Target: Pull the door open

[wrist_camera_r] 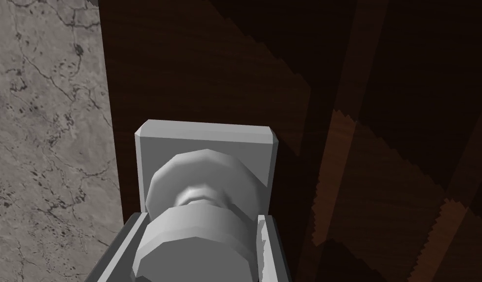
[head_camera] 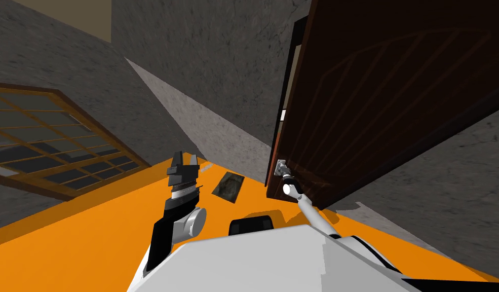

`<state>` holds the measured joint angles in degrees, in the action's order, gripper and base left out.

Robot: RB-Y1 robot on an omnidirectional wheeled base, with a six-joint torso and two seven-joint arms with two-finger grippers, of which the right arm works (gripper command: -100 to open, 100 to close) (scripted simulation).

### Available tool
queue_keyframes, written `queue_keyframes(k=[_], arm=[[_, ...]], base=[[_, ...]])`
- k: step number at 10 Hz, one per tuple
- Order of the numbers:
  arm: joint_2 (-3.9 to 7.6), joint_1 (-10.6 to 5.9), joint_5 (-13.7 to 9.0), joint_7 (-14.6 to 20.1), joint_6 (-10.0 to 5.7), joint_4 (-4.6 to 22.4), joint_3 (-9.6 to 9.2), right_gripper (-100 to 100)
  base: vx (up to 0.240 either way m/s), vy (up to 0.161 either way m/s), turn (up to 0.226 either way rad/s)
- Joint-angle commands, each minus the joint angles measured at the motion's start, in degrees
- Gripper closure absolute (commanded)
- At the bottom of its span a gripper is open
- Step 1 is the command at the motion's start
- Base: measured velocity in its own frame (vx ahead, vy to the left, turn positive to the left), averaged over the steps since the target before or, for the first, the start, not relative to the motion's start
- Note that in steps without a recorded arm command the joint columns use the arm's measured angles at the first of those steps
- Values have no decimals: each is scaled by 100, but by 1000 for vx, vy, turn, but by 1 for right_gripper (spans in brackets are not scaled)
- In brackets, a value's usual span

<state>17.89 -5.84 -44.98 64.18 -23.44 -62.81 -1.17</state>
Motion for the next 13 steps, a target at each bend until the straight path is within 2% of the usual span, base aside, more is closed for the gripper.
queue_keyframes(k=[1,6,8,9,10,13], arm=[[78,60,-9,139,3,-31,-125,100],[461,214,-54,614,-35,-175,-487,100],[577,261,-68,758,-46,-219,-597,100],[534,269,-68,692,-22,-209,-549,100],[601,313,-58,785,-32,-249,-654,100],[743,373,-42,946,-79,-333,-816,100]], base=[[-240,-82,150],[-239,-68,185],[-222,-91,165],[-100,-38,52],[-134,-37,100],[-209,-69,128]])
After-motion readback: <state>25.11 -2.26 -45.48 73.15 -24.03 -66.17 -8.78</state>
